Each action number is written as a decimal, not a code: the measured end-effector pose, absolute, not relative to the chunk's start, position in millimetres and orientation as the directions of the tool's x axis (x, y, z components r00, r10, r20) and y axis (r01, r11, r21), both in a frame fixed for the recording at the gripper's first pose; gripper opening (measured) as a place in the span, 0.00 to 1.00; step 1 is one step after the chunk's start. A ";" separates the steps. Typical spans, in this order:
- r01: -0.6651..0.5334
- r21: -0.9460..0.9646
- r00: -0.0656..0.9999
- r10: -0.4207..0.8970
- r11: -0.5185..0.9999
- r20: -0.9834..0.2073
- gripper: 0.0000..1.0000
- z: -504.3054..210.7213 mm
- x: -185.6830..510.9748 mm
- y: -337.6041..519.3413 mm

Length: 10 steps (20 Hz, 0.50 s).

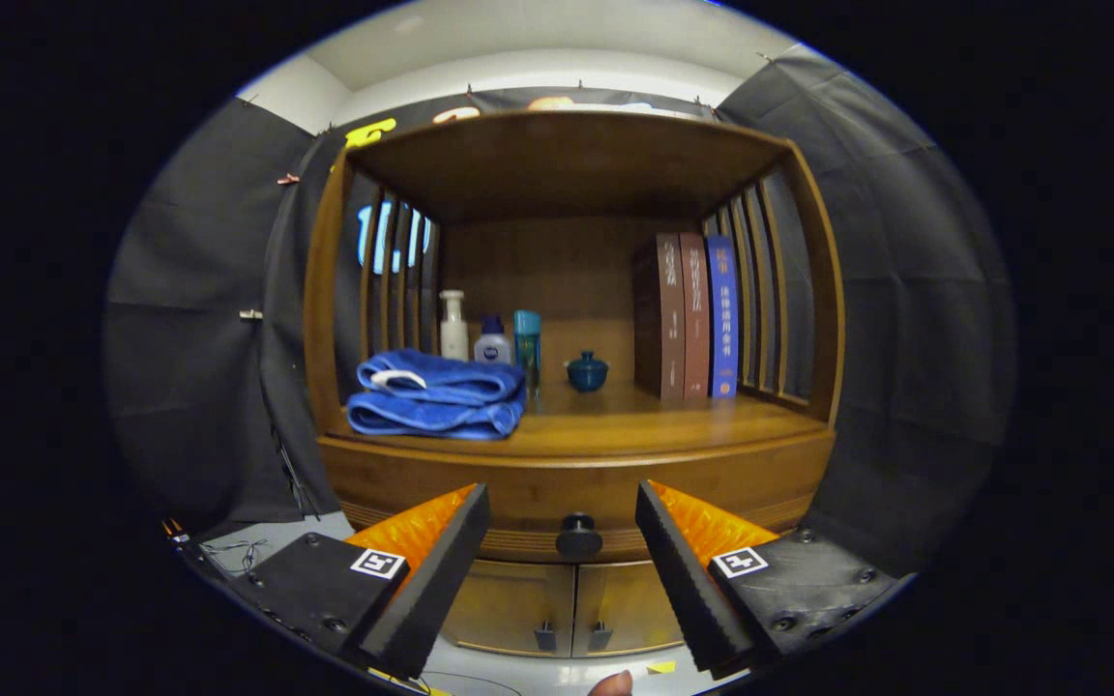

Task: Pull open the drawer, take out the items inside it, and place them on the countertop above the cabinet.

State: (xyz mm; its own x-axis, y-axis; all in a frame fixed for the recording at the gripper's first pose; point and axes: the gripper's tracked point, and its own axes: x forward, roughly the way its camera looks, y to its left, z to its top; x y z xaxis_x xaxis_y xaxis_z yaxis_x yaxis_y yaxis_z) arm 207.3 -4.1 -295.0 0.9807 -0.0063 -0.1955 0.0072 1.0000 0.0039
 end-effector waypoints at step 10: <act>0.071 0.054 0.940 -0.049 0.996 -0.337 0.75 -379.9 259.5 -22.1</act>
